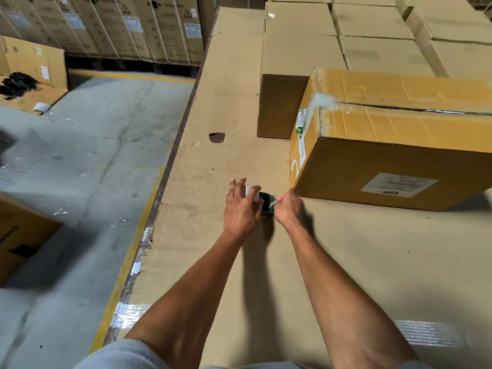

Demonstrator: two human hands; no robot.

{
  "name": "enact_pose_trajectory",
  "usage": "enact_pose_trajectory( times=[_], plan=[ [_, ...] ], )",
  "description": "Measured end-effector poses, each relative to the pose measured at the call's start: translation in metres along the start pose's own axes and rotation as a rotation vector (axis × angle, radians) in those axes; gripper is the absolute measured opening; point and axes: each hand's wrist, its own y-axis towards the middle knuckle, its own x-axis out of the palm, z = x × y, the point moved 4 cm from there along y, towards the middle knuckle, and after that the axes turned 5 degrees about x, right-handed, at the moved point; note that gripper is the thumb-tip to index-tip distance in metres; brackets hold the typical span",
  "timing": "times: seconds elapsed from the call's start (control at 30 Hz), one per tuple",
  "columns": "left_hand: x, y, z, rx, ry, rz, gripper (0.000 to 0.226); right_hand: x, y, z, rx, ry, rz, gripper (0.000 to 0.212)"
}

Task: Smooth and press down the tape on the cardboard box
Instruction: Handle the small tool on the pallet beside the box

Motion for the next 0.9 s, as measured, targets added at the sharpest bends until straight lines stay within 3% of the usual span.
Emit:
enact_pose_trajectory(
  times=[0.23, 0.43, 0.67, 0.8, 0.9],
  plan=[
    [0.002, -0.002, -0.01, 0.03, -0.072, 0.013, 0.035, -0.001, 0.006, 0.007, 0.018, -0.005, 0.001, 0.027],
    [-0.01, 0.001, -0.022, -0.044, -0.326, -0.005, 0.031, 0.002, 0.01, 0.014, 0.062, 0.126, -0.042, 0.014],
    [-0.005, -0.003, -0.01, 0.043, 0.014, -0.08, 0.039, 0.009, 0.011, 0.027, 0.291, 0.731, -0.33, 0.023],
    [-0.006, -0.002, -0.011, 0.028, 0.014, -0.085, 0.042, 0.003, 0.012, 0.03, 0.34, 0.823, -0.443, 0.018],
    [-0.011, -0.002, -0.008, 0.011, -0.001, -0.084, 0.042, -0.002, 0.018, 0.036, 0.329, 0.803, -0.458, 0.035]
  ],
)
